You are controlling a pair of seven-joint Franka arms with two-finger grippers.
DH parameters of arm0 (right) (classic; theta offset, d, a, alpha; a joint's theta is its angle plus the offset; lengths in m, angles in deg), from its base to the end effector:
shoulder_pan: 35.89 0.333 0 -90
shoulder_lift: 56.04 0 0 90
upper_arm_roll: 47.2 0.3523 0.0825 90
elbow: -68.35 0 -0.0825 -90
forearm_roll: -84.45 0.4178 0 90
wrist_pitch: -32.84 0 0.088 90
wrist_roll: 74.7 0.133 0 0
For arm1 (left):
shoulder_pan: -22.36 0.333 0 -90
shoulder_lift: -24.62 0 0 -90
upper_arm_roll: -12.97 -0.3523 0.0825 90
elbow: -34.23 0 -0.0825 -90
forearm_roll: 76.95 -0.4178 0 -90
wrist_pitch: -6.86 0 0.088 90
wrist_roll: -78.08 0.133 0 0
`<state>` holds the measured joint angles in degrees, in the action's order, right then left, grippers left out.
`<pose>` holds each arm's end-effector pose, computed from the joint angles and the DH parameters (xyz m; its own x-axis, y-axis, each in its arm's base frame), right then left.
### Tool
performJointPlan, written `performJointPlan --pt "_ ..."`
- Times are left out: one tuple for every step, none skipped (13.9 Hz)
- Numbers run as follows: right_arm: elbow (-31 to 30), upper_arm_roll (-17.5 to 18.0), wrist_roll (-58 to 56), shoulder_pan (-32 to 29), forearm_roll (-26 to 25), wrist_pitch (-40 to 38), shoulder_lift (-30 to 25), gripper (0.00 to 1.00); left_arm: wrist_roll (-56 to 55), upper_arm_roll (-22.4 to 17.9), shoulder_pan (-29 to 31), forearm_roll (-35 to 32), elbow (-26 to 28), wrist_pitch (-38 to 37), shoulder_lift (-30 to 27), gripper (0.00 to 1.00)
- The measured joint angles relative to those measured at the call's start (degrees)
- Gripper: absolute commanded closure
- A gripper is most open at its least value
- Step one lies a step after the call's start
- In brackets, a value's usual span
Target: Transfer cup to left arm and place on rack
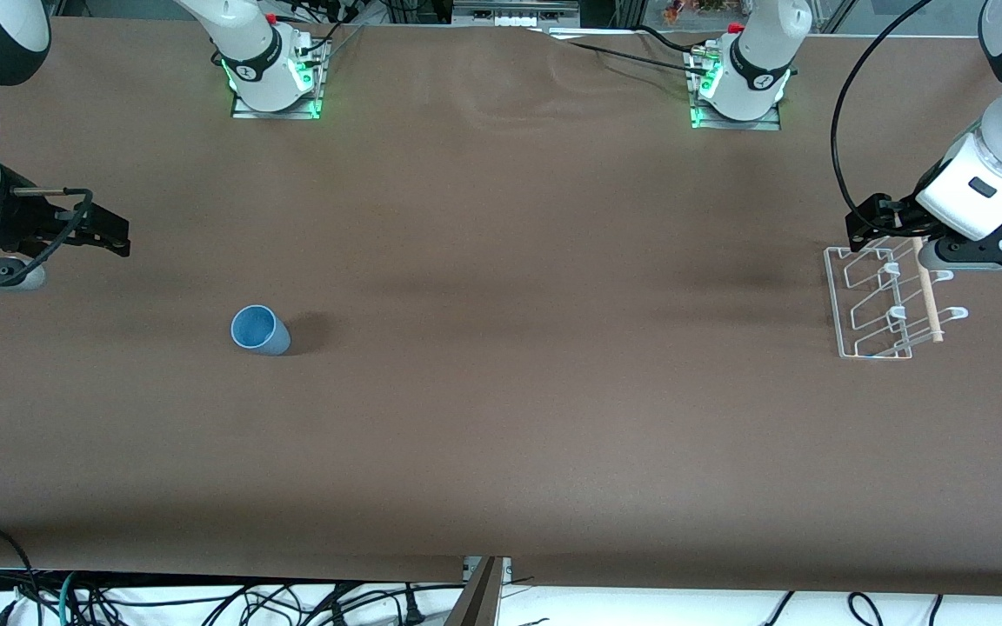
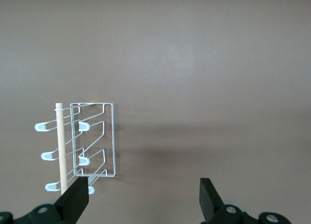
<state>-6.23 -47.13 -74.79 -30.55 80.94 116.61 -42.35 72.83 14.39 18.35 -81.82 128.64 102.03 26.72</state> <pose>0.6538 0.0531 0.6116 0.9930 0.0889 -0.0784 0.0938 -0.9937 0.0608 0.6030 -0.0465 0.5821 0.9998 -0.0111 -0.0160 -0.0124 -0.9963 -0.0853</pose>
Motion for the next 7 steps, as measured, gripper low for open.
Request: performJointPlan --pt "0.00 0.00 0.00 -0.01 0.00 0.00 0.00 0.00 0.00 0.06 -0.01 0.00 0.00 0.00 0.01 0.00" --pt "0.00 0.00 0.00 -0.04 0.00 0.00 0.00 0.00 0.00 0.14 -0.03 0.00 0.00 0.00 0.05 0.00" --pt "0.00 -0.01 0.00 -0.08 0.00 0.01 0.00 0.00 0.00 0.22 -0.06 0.00 -0.02 0.05 0.12 0.00" --pt "0.00 -0.02 0.00 -0.10 0.00 0.01 0.00 0.00 0.00 0.26 -0.10 0.00 -0.14 0.11 0.19 0.00" --pt "0.00 -0.03 0.00 -0.11 0.00 0.01 0.00 0.00 0.00 0.27 -0.11 0.00 -0.34 0.12 0.22 0.00" --pt "0.00 -0.03 0.00 -0.11 0.00 0.01 0.00 0.00 0.00 0.27 -0.11 0.00 -0.50 0.12 0.23 0.00" --pt "-0.02 -0.02 0.00 -0.09 0.00 0.01 0.02 0.00 0.02 0.28 -0.13 0.00 -0.62 0.13 0.26 0.00"
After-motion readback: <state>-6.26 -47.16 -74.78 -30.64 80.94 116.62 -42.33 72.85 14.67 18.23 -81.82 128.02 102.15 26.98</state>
